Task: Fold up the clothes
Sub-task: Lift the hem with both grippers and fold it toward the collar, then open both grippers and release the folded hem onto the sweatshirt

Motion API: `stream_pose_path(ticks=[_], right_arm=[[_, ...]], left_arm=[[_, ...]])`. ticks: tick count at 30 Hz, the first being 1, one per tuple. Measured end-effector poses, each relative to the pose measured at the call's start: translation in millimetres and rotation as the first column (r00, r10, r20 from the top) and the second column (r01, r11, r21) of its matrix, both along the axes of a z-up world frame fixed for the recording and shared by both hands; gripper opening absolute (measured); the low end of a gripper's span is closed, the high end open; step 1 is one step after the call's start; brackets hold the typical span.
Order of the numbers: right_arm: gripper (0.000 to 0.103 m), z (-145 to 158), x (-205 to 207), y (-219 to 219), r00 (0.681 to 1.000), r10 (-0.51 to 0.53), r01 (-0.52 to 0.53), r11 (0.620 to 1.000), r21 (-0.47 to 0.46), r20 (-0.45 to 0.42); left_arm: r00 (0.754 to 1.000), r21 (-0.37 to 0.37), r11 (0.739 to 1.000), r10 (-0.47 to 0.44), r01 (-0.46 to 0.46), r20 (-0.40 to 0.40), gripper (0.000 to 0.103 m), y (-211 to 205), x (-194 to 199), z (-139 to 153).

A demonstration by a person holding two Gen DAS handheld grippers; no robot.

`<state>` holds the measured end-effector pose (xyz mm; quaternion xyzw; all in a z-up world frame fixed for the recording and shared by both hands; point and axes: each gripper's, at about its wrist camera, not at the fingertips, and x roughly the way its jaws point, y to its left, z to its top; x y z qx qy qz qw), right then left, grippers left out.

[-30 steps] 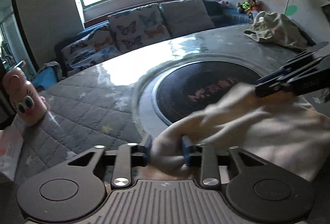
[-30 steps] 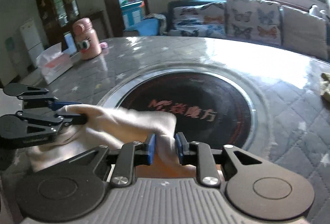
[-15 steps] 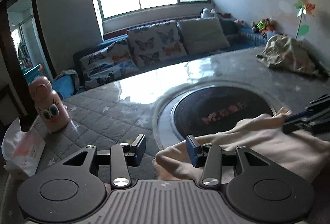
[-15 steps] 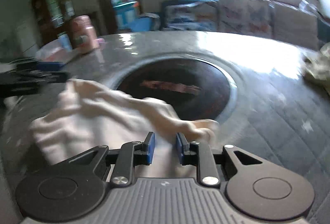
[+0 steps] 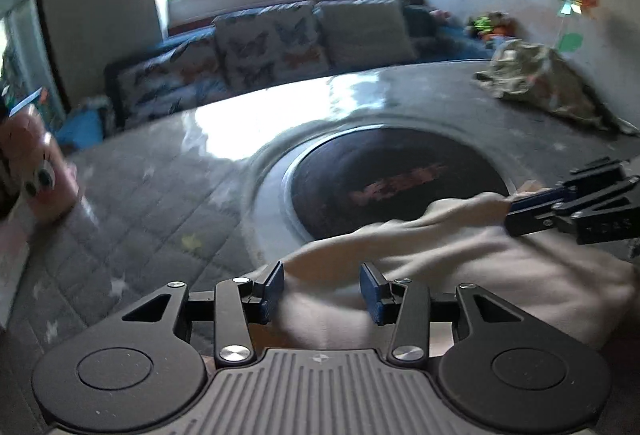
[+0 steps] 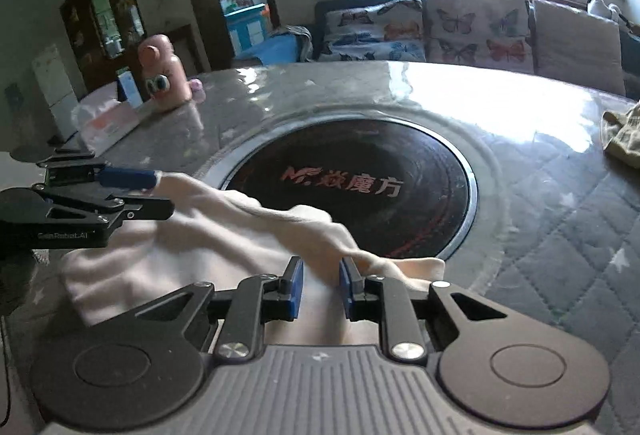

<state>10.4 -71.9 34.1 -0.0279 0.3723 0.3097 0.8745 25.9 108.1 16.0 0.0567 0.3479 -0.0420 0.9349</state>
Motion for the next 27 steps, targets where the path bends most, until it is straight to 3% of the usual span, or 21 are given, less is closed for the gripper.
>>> stream_pose_path(ticks=[4,12,18,23,27], right_arm=[[0.018,3.1,8.3,2.0,0.999,-0.034,0.034,0.999,-0.001,-0.003],[0.018,7.1,6.1,47.0,0.995,0.097,-0.097,0.995,-0.015,-0.005],[0.018,3.3,22.0,63.4,0.997,0.081,-0.081,0.995,-0.050,-0.001],[0.019,17.2,9.6,64.9,0.992,0.128,-0.127,0.991,-0.041,0.020],[0.019,18.6,-5.2,79.1,0.977,0.214,-0.212,0.975,-0.067,0.017]], left_arm=[[0.998,-0.067,0.995,0.067,-0.068,-0.014,0.047,21.9,4.0,-2.6],[0.998,-0.023,0.999,-0.031,0.033,0.061,0.045,-5.2,-21.2,14.6],[0.986,0.027,0.990,-0.137,0.135,0.099,0.046,-30.9,-50.0,18.1],[0.984,0.074,0.991,-0.122,0.113,0.131,0.046,-29.9,-69.1,19.2],[0.986,0.029,0.995,-0.102,0.099,0.130,0.047,-20.0,-72.8,19.8]])
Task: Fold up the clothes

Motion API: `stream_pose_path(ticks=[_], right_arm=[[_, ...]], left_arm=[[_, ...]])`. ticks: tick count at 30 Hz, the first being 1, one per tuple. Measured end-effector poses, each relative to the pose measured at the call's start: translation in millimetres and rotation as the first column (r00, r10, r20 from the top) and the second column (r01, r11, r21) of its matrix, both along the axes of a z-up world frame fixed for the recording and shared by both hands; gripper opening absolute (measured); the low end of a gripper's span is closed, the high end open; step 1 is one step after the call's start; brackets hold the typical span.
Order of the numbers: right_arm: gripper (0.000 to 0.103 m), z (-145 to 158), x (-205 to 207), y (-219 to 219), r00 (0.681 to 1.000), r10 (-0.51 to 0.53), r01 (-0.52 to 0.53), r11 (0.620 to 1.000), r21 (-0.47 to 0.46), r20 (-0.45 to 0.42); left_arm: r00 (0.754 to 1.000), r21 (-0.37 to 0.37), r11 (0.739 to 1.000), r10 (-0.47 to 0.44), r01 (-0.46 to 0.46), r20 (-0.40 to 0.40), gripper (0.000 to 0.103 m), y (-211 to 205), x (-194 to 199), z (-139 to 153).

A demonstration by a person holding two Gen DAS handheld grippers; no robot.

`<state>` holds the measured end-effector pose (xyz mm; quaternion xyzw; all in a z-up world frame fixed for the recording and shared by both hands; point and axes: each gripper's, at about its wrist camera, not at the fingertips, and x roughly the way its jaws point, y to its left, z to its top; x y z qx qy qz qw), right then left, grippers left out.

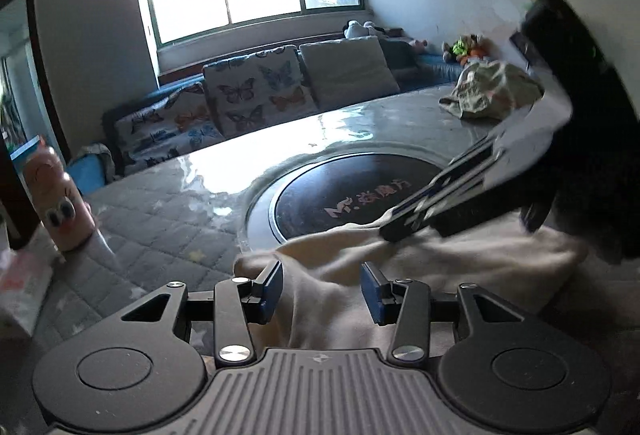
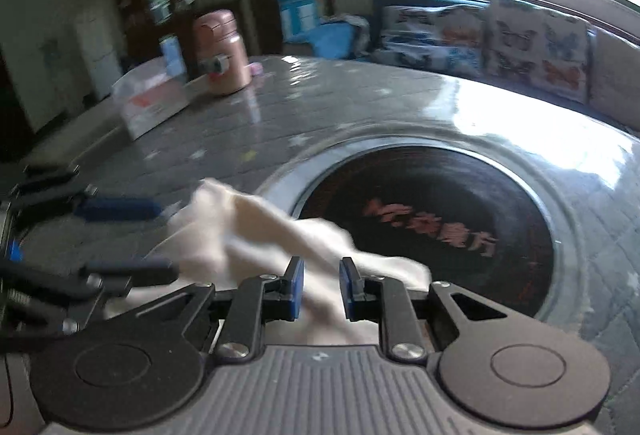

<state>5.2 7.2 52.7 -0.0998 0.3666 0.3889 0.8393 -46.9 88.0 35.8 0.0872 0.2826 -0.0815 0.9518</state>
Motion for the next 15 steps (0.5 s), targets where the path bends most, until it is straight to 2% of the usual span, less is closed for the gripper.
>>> stream_pose_path(ticks=[4,9,12,15], right_arm=[[0.019,-12.0,7.5,22.6,1.000,0.010,-0.010,1.000,-0.029,-0.001],[0.020,-10.9,23.3,36.3,1.000,-0.024,0.024,1.000,0.000,-0.003],[0.022,-4.4,26.8,34.5,0.999,-0.035,0.035,0.999,0.030,-0.010],[0.022,-1.1,22.9,30.7,1.000,-0.030,0.030,0.999,0.021,0.007]], left_arm=[[0.999,0.014,1.000,-0.023,0.024,-0.033,0.047,-1.5,0.0,-10.6],[0.996,0.012,1.000,-0.007,0.008,-0.085,0.047,8.5,2.4,-25.9],[0.997,-0.002,1.000,-0.002,0.002,-0.077,0.047,14.1,2.7,-21.4],[0.999,-0.023,1.000,0.008,-0.009,-0.038,0.047,19.3,10.1,-9.7]])
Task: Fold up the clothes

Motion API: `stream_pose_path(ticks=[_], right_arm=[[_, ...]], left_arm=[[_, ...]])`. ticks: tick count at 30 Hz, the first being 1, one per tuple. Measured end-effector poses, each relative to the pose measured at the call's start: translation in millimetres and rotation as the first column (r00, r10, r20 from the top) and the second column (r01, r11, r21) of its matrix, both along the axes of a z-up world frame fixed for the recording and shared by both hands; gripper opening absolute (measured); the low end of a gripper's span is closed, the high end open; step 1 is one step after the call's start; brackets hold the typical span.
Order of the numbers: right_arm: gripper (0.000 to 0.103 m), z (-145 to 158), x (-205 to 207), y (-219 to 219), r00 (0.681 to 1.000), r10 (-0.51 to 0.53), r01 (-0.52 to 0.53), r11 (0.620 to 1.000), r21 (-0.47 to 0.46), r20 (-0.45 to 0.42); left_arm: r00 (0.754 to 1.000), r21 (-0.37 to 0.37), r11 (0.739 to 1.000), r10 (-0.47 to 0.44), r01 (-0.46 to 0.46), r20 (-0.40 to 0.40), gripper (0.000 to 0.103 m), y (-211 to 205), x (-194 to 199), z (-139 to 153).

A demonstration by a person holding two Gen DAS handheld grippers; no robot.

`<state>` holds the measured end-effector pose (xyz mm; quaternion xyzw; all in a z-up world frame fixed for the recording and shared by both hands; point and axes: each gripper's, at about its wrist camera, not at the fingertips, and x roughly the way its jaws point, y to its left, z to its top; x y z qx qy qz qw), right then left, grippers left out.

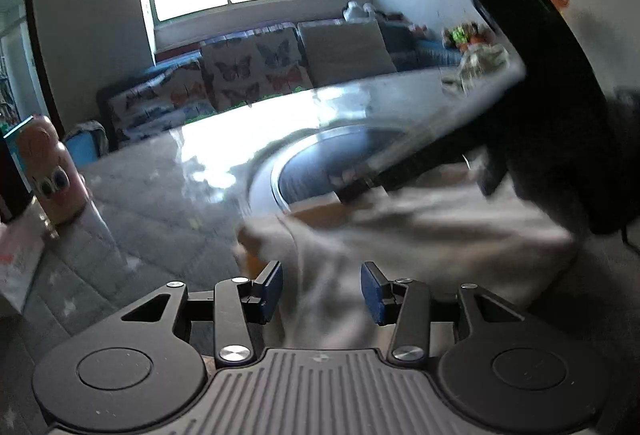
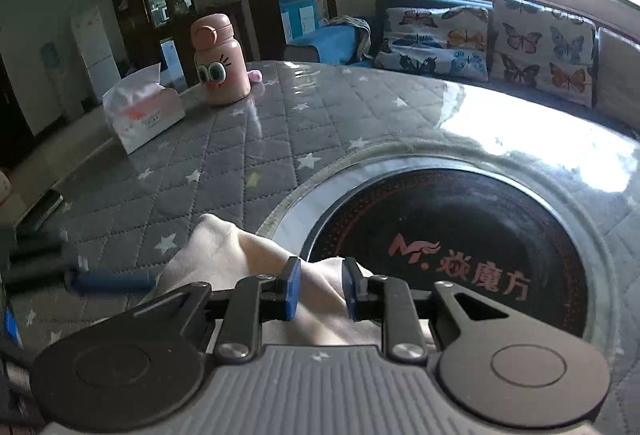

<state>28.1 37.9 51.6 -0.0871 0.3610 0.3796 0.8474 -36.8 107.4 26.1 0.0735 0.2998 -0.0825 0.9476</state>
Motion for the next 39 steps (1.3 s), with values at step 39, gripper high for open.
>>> stream_pose_path(ticks=[39], right_arm=[[0.032,-11.9,-134.3,40.3,0.918,0.386,-0.378,0.921,-0.093,0.087]], left_arm=[[0.990,-0.096,0.992,0.074,-0.086,-0.121,0.035,40.2,51.5,-15.4]])
